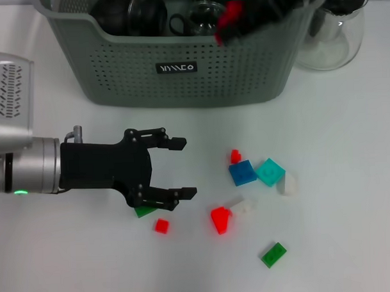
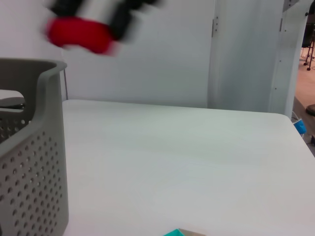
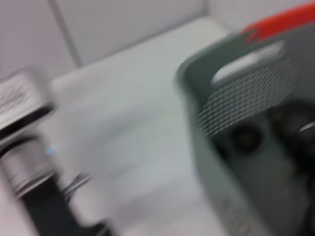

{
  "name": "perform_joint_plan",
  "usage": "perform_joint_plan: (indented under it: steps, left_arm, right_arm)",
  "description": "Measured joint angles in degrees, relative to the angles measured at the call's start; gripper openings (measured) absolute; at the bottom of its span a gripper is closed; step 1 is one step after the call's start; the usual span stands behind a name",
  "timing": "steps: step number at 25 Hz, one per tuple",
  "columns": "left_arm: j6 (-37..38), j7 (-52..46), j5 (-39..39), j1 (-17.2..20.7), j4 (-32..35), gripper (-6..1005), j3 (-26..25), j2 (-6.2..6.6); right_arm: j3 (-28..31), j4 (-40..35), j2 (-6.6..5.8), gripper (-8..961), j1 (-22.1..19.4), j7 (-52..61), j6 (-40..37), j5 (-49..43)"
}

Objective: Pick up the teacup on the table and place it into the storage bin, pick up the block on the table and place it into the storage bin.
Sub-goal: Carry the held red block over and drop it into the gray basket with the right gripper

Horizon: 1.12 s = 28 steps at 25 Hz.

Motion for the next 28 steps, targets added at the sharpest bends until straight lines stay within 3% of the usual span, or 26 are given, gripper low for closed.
perform_joint_plan:
  steps: [3, 9, 12, 21, 28]
  left_arm:
    - [-0.01, 0.01, -0.12, -0.11, -0.03, 858, 0.0, 0.0]
    - [0.0, -0.36, -0.19, -0.2, 0.02, 858, -0.16, 0.0]
    - [-0.01, -0.49, -0.19, -0.19, 0.07, 858, -0.37, 0.0]
    - [0.01, -0.56, -0.19, -0.58, 0.1, 858, -1.29, 0.0]
    - [0.07, -0.59, -0.19, -0.81, 0.33, 858, -1.62, 0.08]
  right_arm:
    - [0.15, 5.32, -0.95, 675, 3.45, 0.27, 6.3, -2.54]
    - [0.19, 23.81, -3.11, 675, 12.09, 0.9, 20.58, -10.58]
    - [-0.49, 31.83, -3.56, 675, 14.95, 1.07, 27.42, -13.89]
    - [-3.7, 43.8, -1.83, 678, 17.16, 2.64, 43.53, -21.0]
    - [-7.09, 45.0, -0.62, 693, 17.3, 3.3, 46.62, -21.21]
